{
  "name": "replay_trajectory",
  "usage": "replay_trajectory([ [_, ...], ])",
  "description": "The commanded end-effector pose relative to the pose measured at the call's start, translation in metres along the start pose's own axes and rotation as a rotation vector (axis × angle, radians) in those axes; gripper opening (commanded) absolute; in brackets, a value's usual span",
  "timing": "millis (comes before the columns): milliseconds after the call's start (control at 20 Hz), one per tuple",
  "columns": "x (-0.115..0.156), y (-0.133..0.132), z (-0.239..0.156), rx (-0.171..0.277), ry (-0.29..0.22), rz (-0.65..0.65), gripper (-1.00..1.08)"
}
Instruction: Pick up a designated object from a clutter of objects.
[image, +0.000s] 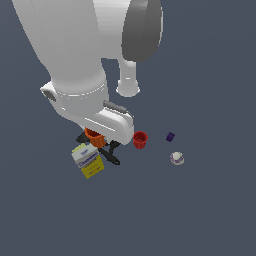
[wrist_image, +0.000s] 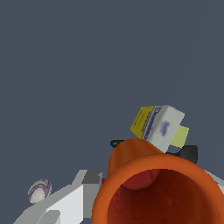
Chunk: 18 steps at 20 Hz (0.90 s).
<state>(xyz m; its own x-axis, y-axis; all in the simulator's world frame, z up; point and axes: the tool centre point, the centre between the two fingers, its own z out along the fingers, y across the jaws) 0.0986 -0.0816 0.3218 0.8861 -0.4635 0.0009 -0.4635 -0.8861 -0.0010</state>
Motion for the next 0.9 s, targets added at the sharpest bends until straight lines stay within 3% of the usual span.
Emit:
replay_trajectory([
  [0,0.007,0.005,-0.023,0.0,0.0,0.0,-1.0],
  [450,0.028,0.017,-0.086,-0.001,-0.001,-0.001,-1.0],
  [850,0.04,0.023,-0.117,-0.001,-0.001,-0.001,-1.0],
])
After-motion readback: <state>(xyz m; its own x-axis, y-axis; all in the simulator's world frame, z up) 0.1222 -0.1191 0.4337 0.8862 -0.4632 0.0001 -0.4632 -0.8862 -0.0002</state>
